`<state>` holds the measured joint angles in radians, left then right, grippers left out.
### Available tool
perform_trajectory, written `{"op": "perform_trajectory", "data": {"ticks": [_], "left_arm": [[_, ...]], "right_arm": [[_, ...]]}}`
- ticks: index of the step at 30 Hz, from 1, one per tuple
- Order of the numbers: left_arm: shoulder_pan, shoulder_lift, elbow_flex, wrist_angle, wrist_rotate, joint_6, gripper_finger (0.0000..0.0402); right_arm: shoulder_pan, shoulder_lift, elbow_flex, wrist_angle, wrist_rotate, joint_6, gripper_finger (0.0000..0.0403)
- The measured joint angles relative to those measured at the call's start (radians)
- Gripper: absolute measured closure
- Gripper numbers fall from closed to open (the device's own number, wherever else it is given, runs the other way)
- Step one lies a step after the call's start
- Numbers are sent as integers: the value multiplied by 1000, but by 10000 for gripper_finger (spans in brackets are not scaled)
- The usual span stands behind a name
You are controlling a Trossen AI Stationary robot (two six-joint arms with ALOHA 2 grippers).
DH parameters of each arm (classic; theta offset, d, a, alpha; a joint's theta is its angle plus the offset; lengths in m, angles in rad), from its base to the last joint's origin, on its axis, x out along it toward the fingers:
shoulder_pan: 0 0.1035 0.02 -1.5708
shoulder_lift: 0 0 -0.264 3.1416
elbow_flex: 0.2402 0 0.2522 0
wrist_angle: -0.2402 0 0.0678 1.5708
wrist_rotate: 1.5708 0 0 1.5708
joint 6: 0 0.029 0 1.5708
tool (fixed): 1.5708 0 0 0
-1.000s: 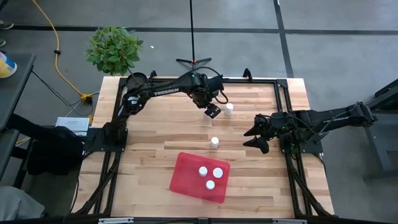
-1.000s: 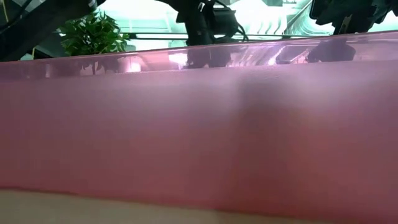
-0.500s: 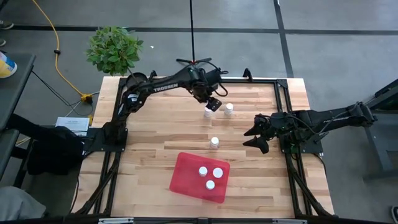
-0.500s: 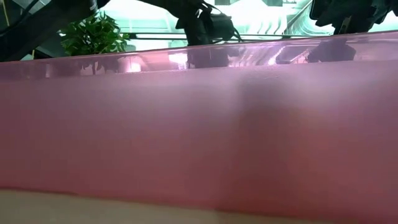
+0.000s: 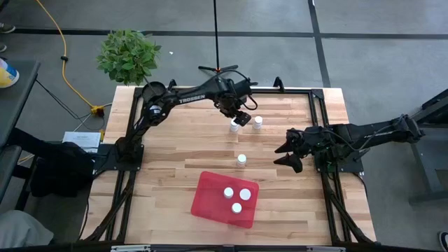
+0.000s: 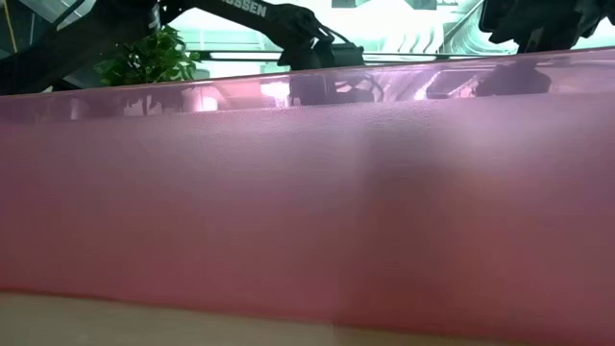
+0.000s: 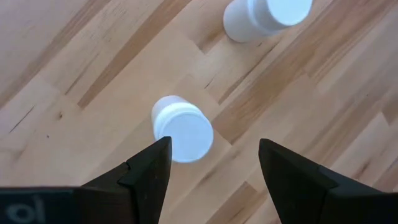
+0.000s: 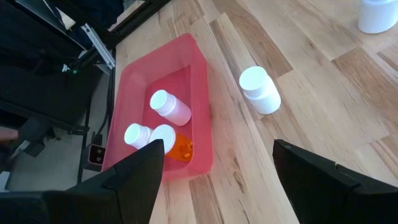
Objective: Pick and place pill bottles into a basket
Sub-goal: Put the white medicine bottle into the red container
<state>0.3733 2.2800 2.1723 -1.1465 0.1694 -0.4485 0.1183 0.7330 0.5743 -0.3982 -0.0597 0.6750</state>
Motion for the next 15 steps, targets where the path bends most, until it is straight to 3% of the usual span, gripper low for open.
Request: {"op": "perform_trajectory", "data": {"ticks": [10,15], "left_arm": [[0,0,0,-3,-48,88,124],[0,0,0,-4,-49,114,98]], "right_arm": [[0,0,0,-10,0,0,111],[0,0,0,-13,0,-2,111]]}}
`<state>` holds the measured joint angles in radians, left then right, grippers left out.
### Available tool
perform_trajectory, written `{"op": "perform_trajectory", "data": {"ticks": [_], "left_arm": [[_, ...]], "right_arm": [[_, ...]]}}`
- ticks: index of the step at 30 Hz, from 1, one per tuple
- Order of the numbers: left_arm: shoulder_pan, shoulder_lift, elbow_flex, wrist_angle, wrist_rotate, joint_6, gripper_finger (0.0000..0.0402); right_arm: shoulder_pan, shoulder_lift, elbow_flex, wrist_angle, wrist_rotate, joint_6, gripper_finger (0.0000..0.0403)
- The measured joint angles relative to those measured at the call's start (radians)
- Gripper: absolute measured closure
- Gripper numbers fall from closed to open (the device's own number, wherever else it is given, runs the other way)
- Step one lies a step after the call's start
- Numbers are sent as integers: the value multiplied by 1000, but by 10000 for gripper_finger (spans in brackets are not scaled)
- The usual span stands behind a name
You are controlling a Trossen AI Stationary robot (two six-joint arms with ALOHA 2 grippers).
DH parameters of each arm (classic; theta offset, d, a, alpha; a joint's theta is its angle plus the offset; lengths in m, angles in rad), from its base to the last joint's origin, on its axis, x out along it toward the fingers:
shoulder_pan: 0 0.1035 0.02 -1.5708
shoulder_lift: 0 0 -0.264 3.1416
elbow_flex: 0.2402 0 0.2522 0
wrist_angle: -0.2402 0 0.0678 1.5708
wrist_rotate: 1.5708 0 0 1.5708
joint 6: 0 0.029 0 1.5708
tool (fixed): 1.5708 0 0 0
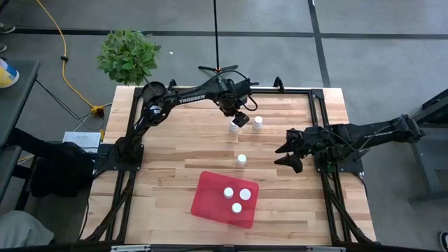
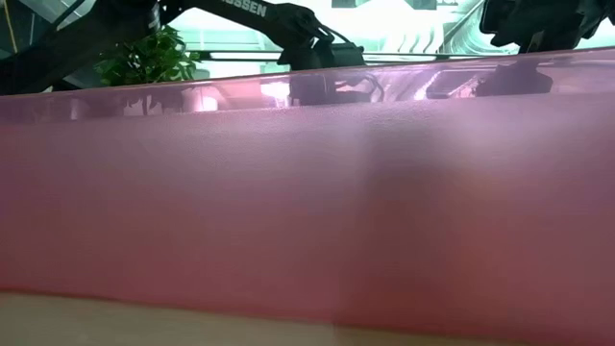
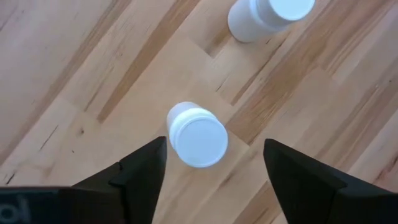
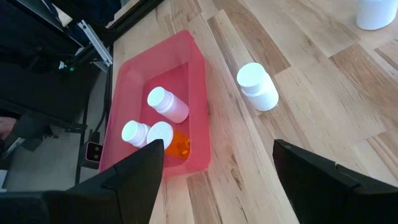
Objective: Pick and place pill bottles into a basket
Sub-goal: Put the white medicine bottle into the red container
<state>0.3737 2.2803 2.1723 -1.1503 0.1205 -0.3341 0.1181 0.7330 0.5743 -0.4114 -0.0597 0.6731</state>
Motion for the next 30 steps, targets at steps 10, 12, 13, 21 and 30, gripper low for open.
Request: {"op": "perform_trajectory", "data": {"ticks": [10,12,13,21,30], "left_arm": [[-1,0,0,5,-13,12,25],[-1,0,0,5,-24,15,23],[-1,0,0,5,-27,16,24],[-9,52,-3,-22,-33,42,34],[-14,77,-2,1,-48,53,34]], "right_arm": [[0,0,0,-18,0,3,111],[0,0,0,-18,0,6,111],[0,0,0,-18,0,7,111],[0,0,0,-18,1,25,111],[0,0,0,-20,3,33,111]]}}
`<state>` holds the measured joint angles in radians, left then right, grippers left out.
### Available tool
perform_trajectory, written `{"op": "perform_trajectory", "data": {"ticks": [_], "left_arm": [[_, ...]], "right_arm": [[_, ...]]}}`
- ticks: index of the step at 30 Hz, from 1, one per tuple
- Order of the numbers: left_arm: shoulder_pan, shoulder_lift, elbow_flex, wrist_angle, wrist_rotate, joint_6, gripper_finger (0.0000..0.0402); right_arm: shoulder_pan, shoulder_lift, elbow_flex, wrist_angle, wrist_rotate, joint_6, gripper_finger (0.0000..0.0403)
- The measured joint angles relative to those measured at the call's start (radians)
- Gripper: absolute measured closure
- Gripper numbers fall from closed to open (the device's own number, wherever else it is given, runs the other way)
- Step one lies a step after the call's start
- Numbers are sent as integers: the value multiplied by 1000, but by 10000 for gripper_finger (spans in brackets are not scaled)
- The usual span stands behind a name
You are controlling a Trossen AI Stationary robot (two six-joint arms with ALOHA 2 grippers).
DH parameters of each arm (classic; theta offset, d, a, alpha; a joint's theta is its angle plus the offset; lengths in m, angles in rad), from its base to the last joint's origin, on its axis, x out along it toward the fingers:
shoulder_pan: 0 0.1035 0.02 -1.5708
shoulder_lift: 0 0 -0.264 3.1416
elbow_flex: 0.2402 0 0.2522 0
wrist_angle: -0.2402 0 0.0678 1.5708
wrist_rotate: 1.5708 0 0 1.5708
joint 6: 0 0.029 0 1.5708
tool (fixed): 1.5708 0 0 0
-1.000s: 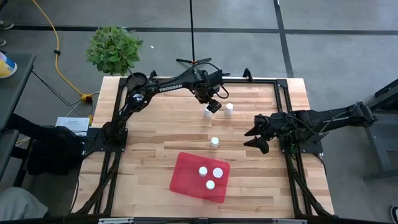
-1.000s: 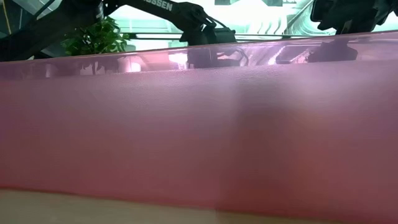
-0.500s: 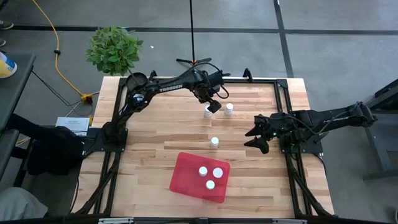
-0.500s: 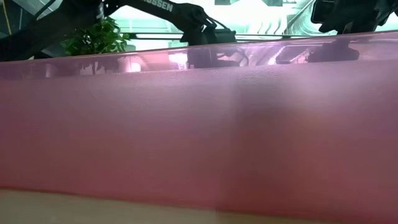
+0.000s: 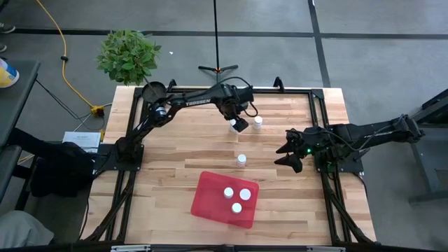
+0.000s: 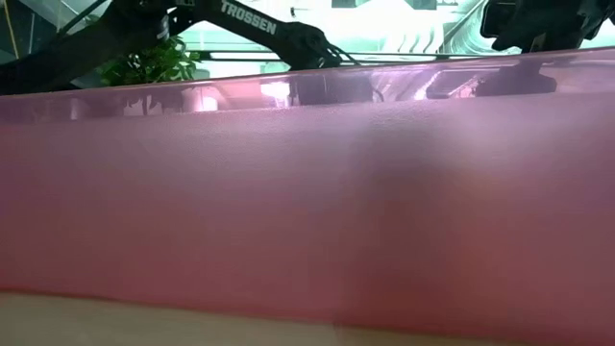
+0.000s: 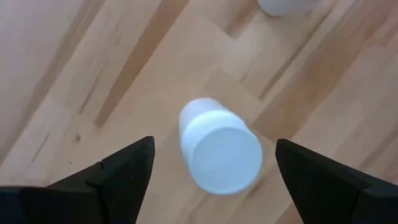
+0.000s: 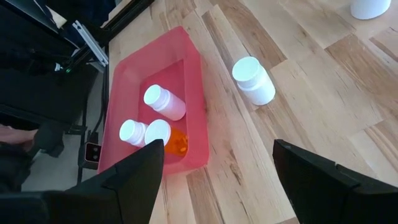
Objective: Pick and place pill bottles into a basket
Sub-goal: Put the white medicine bottle into the red container
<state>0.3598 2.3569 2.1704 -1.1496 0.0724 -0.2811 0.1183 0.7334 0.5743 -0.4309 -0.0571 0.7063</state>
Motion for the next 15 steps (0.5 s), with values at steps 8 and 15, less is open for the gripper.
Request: {"op": "perform_trajectory", "data": {"ticks": [8,15], "left_arm": [[0,0,1,42,-3,13,34],[0,0,1,40,-5,15,34]], "right_arm": [[0,0,0,-3,11,0,111],[0,0,0,-6,22,0,111]]}}
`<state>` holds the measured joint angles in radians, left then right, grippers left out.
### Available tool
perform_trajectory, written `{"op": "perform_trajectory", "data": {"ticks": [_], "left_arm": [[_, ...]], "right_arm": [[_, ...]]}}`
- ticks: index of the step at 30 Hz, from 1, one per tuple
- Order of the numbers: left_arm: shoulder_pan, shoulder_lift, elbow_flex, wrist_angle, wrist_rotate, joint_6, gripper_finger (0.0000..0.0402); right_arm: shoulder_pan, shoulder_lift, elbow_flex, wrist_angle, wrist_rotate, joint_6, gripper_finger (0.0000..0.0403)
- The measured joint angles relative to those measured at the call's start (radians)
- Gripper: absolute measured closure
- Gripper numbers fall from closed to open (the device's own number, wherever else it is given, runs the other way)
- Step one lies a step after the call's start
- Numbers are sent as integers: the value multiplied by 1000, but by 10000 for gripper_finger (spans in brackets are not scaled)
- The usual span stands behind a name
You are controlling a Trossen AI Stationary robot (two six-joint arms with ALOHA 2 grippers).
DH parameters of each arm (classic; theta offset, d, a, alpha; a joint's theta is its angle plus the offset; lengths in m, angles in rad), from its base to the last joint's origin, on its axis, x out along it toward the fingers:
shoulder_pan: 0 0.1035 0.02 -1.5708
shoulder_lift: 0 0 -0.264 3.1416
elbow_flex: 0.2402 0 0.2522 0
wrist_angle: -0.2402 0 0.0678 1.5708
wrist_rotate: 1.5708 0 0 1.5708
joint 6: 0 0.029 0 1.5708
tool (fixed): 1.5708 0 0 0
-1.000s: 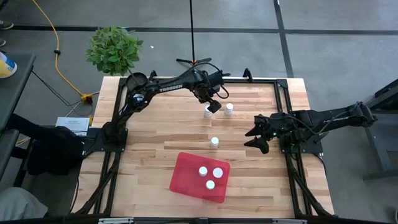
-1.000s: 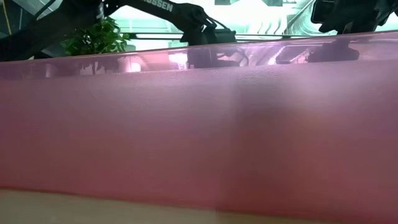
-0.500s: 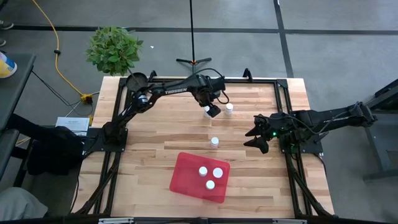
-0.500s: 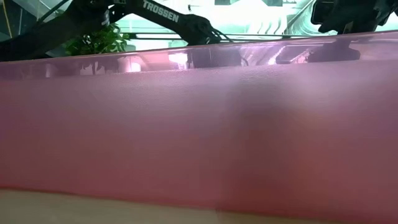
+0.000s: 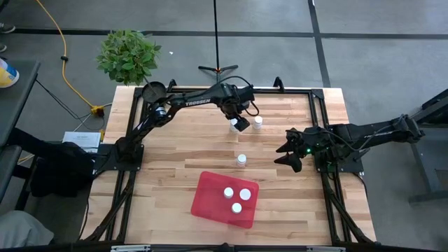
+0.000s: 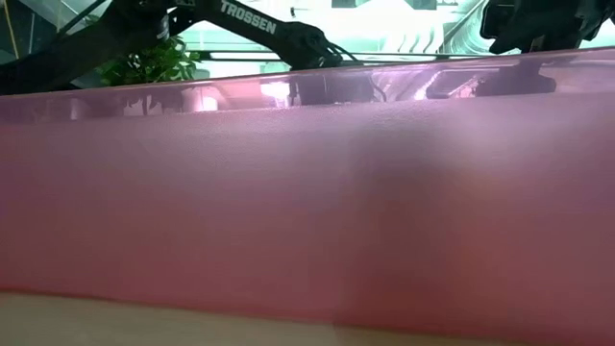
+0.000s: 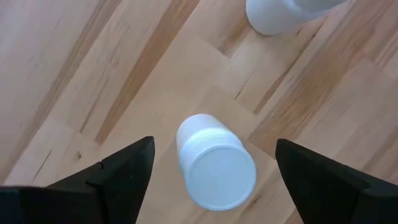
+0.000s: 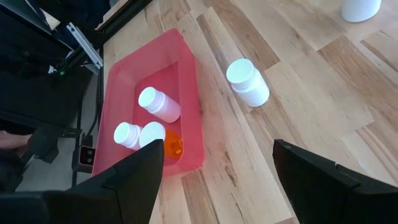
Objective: Pick and place pill bottles into a basket
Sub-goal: Put the white medicine bottle into the red container
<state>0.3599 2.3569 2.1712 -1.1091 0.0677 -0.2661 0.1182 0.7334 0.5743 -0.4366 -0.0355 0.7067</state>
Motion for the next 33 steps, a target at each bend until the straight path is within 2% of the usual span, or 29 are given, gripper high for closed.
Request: {"op": "perform_trajectory", "data": {"ticks": [14,23,33], "left_arm": [[0,0,0,-9,-1,0,34],[0,46,-1,-50,24,1,34],[0,48,2,-10,28,0,35]], "right_arm": [[0,0,0,0,-1,11,111],[0,0,0,0,-1,18,111],[0,0,0,-2,-1,12,111]]}}
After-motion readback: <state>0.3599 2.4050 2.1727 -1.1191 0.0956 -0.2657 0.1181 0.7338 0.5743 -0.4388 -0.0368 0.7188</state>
